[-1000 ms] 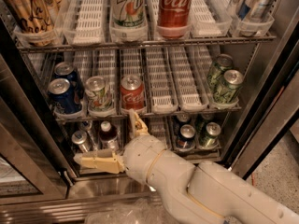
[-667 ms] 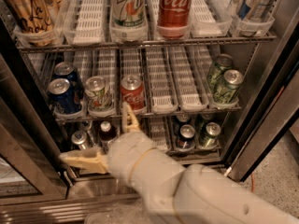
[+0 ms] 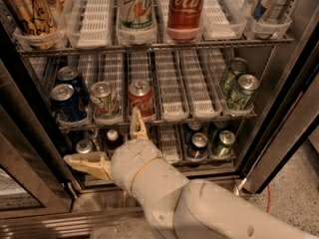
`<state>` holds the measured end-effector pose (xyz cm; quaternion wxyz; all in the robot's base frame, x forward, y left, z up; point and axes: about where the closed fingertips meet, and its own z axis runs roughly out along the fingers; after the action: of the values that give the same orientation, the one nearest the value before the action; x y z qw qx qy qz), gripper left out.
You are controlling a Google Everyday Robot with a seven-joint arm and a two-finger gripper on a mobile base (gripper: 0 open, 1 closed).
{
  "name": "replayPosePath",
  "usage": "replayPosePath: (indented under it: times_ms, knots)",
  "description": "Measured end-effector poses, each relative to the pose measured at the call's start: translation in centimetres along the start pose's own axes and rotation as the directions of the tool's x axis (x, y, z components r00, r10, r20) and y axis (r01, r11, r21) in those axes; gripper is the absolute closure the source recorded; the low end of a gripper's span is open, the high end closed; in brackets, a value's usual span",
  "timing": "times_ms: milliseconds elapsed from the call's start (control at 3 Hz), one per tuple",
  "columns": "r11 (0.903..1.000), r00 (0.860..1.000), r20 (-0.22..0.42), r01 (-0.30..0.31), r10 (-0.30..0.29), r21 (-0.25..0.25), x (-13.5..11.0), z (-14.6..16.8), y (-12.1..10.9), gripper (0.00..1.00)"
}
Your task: Pick pepsi can from middle shelf of fridge
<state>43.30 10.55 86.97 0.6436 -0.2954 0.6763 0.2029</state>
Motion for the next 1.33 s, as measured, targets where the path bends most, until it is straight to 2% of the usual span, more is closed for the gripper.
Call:
replayPosePath:
  times_ms: [333, 667, 1333]
  knots:
    - [0.9986, 1.0, -0.012, -0.017, 0.018, 0.051, 0.4, 0.1, -1.1, 0.0]
    - [0.9986, 1.0, -0.012, -0.017, 0.018, 0.051, 0.4, 0.1, -1.1, 0.0]
    - [0.9959, 0.997, 0.015, -0.073, 0.072, 0.053, 2.2, 1.7, 0.6, 0.0]
